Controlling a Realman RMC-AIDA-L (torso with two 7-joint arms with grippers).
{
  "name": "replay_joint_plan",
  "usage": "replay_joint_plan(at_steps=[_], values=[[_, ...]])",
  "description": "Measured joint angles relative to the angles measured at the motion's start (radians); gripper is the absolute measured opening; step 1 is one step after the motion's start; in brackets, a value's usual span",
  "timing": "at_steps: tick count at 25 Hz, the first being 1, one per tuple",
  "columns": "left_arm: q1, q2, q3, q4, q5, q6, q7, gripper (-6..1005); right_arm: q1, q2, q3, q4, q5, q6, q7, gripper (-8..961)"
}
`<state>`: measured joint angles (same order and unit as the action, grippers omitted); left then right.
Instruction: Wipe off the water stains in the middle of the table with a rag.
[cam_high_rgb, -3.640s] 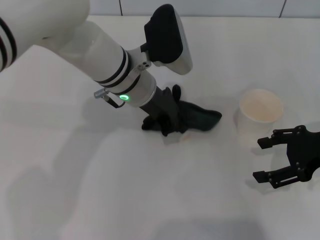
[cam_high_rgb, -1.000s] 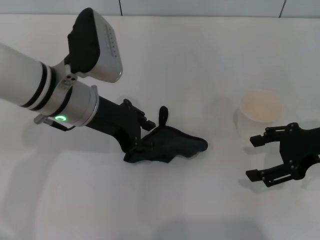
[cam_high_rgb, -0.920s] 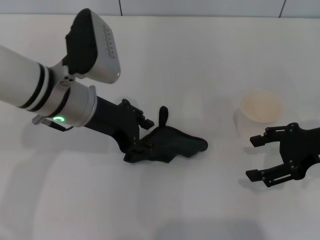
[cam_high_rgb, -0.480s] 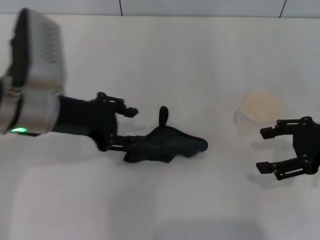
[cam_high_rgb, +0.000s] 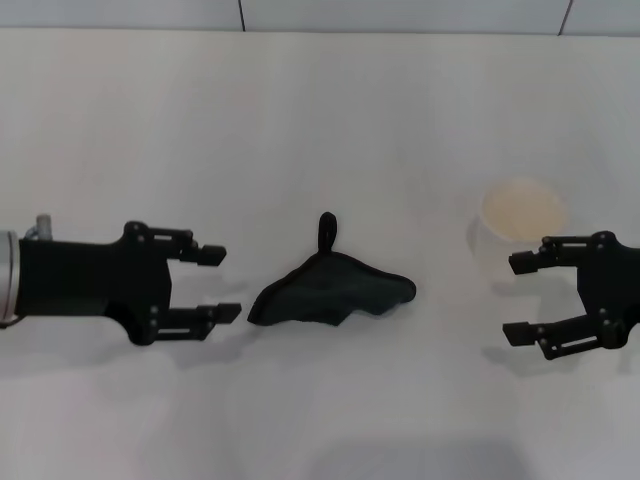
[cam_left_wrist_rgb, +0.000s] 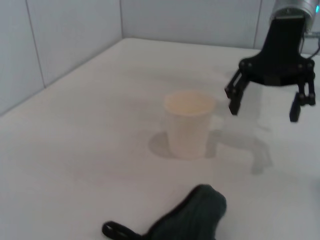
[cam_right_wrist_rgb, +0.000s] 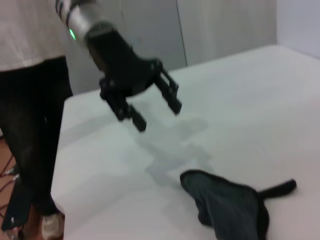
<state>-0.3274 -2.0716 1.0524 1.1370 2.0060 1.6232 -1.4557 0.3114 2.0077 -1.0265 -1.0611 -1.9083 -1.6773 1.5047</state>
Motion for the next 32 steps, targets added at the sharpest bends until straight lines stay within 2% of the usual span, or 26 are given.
replay_joint_plan(at_steps=[8,14,21,32], values=[[0.008,0.017,-0.004,-0.038,-0.003,0.003,0.029,630,-0.006,0.0,0.002,0.013,0.036,-0.002,-0.034,854],[0.018,0.017,-0.008,-0.039,-0.002,0.01,0.052,625,-0.008,-0.001,0.004,0.007,0.04,-0.008,-0.035,842],[0.029,0.019,-0.077,-0.043,-0.001,0.043,0.083,625,-0.006,-0.001,0.047,0.011,0.04,-0.038,-0.035,829],[0.036,0.019,-0.08,-0.053,0.008,0.043,0.1,625,-0.002,-0.001,0.052,0.012,0.041,-0.041,-0.03,827]])
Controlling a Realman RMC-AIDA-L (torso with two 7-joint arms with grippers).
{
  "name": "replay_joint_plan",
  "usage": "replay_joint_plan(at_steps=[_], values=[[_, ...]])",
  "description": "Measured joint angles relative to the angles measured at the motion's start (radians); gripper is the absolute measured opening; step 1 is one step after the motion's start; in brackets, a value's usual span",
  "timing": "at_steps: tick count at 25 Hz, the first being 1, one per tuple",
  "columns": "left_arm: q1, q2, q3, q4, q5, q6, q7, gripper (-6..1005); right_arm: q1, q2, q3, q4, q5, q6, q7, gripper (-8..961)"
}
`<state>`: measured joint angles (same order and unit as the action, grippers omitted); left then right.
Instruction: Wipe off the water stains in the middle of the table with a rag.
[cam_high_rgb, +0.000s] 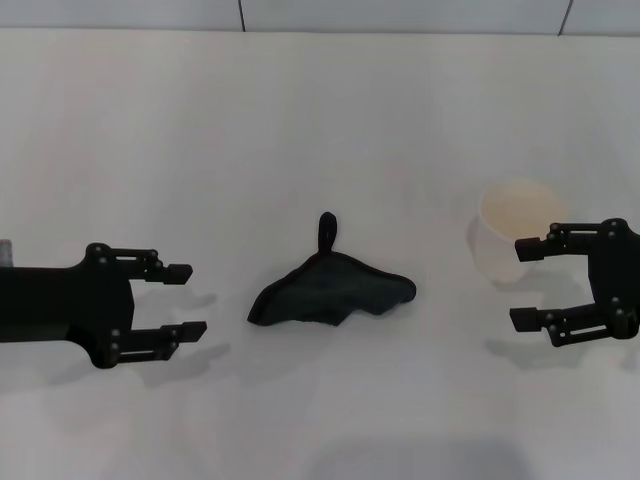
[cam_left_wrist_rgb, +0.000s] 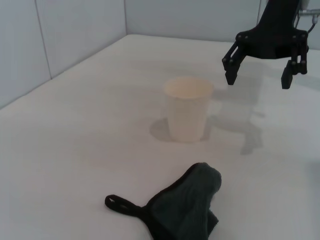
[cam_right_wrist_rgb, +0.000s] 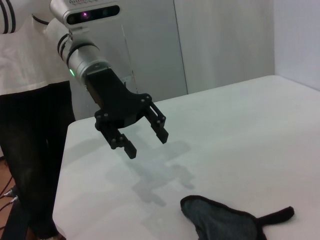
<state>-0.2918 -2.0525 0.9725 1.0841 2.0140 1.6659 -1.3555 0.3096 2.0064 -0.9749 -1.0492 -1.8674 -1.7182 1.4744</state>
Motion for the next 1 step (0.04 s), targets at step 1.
replay_joint_plan(at_steps=[1], values=[[0.0,0.0,0.0,0.0,0.002,0.0,0.0,625,0.0,0.0,0.001,0.0,0.0,0.0,0.0,827]])
